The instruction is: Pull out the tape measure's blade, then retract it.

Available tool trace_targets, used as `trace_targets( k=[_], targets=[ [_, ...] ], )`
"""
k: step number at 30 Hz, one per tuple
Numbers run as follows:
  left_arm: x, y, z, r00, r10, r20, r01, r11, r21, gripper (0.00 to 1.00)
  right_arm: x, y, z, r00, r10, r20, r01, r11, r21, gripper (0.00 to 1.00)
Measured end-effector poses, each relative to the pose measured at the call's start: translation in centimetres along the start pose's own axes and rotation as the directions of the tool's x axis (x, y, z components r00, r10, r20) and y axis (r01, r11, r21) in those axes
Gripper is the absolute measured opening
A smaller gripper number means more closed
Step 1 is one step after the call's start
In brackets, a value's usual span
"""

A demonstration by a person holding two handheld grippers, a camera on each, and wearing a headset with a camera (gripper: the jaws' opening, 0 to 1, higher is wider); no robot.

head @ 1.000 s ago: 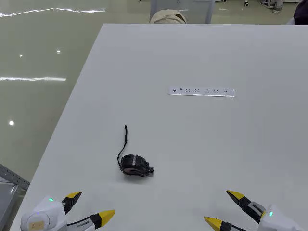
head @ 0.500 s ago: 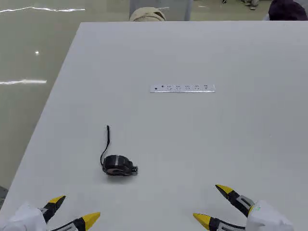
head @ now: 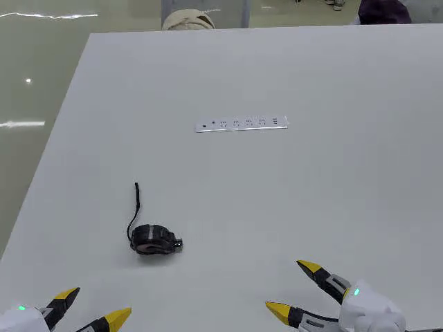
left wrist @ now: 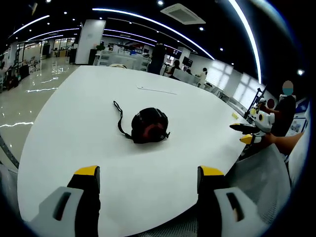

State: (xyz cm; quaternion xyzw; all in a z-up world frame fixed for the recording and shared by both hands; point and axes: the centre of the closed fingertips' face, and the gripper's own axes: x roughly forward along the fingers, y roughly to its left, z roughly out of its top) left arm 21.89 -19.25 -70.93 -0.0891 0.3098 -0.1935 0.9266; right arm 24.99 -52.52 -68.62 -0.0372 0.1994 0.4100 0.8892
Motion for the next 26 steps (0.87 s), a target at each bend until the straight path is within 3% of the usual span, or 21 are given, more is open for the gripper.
trace_targets(
  k=[26],
  targets=[
    [-0.12,-0.08,0.12,0.9999,0.002,0.015,-0.002,1.000,-0.015,0.79,-0.20,0.26,0.13,1.0000,0.004,-0.005,-0.004,1.000,-0.015,0.63]
  ],
)
